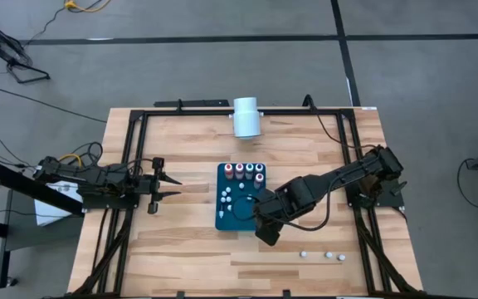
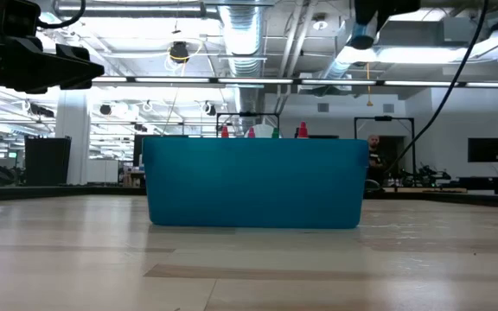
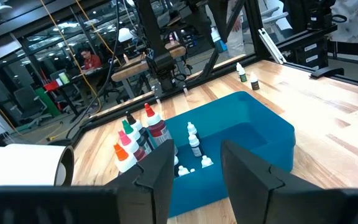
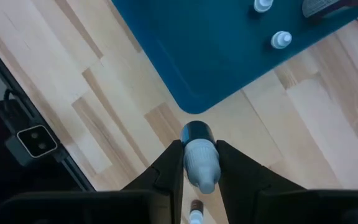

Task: Pick & Place food coloring
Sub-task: Put the small blue food coloring bottle into the blue bin

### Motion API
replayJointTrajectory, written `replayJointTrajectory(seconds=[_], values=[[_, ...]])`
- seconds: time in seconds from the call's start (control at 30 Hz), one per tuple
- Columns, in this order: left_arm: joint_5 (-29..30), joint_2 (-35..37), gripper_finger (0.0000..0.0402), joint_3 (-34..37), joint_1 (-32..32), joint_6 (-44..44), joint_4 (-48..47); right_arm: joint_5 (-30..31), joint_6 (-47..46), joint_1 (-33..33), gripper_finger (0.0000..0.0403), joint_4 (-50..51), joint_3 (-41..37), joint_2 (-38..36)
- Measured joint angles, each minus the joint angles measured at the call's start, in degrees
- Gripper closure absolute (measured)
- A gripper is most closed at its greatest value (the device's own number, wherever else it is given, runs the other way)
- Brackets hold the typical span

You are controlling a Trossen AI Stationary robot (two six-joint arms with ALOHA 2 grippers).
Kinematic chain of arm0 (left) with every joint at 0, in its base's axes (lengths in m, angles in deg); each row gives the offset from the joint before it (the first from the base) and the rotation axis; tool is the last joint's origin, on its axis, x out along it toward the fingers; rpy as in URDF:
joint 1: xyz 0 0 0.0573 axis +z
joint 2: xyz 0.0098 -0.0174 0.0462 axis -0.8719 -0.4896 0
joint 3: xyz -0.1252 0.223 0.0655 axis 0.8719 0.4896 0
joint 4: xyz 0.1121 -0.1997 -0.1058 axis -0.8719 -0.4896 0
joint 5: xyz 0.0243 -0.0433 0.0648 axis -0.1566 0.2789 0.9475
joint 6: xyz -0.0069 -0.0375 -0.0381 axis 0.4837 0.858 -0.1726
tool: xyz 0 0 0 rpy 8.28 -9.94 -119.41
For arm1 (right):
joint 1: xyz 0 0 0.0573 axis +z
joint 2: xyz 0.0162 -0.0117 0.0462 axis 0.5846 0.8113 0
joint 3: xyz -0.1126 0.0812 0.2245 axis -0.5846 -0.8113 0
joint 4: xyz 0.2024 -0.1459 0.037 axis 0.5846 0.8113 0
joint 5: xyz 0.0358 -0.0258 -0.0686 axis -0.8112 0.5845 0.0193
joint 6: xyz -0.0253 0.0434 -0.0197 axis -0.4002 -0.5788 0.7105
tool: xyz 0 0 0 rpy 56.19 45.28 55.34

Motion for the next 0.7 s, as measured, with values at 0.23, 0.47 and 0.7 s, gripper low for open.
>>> replayJointTrajectory(seconds=[0.23, 0.47, 0.7], values=[[0.0, 0.0, 0.0278, 0.0, 0.0, 0.0, 0.0, 0.0, 3.1, -1.1, 0.0331, -1.0, 0.1, 0.6], [0.0, 0.0, 0.0278, 0.0, 0.0, 0.0, 0.0, -0.1, 10.9, -2.7, 0.0331, -5.0, 0.0, 2.2], [0.0, 0.0, 0.0278, 0.0, 0.0, 0.0, 0.0, 0.0, 25.5, -4.0, 0.0331, -9.5, -0.1, 3.5]])
